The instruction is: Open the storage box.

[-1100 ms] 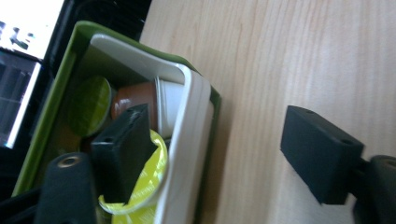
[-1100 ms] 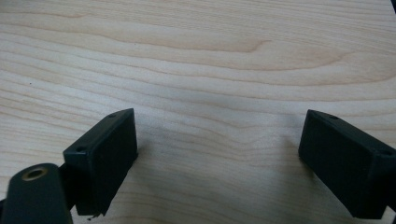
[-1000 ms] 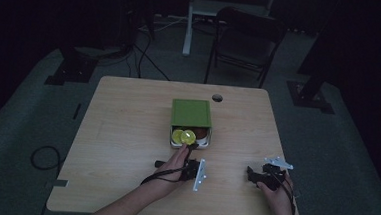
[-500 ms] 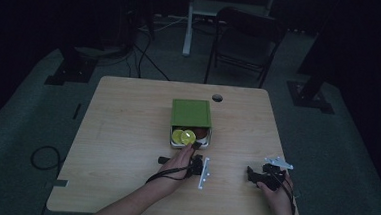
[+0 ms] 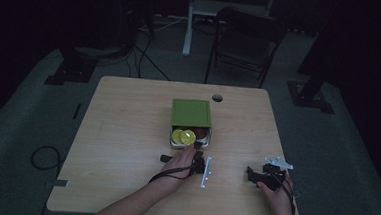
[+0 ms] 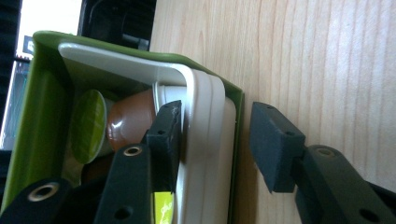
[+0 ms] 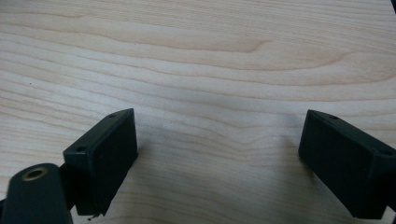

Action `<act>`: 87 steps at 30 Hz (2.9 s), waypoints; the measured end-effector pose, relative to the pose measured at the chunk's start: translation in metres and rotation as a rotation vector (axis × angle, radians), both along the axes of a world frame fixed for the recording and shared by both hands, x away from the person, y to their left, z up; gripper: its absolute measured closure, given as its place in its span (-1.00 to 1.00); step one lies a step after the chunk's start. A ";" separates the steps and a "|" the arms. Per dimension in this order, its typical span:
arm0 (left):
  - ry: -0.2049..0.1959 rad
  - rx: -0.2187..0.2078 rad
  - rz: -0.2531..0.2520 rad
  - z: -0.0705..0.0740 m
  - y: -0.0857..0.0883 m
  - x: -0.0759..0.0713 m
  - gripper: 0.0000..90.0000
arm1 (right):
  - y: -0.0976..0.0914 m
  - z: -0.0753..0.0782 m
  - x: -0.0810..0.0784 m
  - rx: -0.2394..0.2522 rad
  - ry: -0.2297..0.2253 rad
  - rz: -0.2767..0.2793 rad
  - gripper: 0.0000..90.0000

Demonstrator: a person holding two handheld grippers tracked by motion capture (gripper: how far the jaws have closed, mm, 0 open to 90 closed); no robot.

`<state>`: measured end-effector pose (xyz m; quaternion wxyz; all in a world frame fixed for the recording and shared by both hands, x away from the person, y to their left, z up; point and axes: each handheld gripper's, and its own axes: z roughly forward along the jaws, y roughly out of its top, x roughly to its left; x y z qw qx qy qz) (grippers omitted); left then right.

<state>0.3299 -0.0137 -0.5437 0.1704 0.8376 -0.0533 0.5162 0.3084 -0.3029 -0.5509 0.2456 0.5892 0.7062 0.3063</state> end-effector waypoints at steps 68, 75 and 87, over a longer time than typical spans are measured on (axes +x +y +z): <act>-0.004 0.081 -0.030 0.008 -0.004 -0.061 0.62 | 0.000 0.000 0.000 0.000 0.000 0.000 -0.76; 0.012 0.091 -0.041 0.008 -0.004 -0.073 0.62 | 0.000 0.000 0.000 0.000 0.000 0.000 -0.76; 0.037 0.088 -0.055 0.007 -0.005 -0.086 0.63 | 0.000 0.000 0.000 0.000 0.000 0.000 -0.76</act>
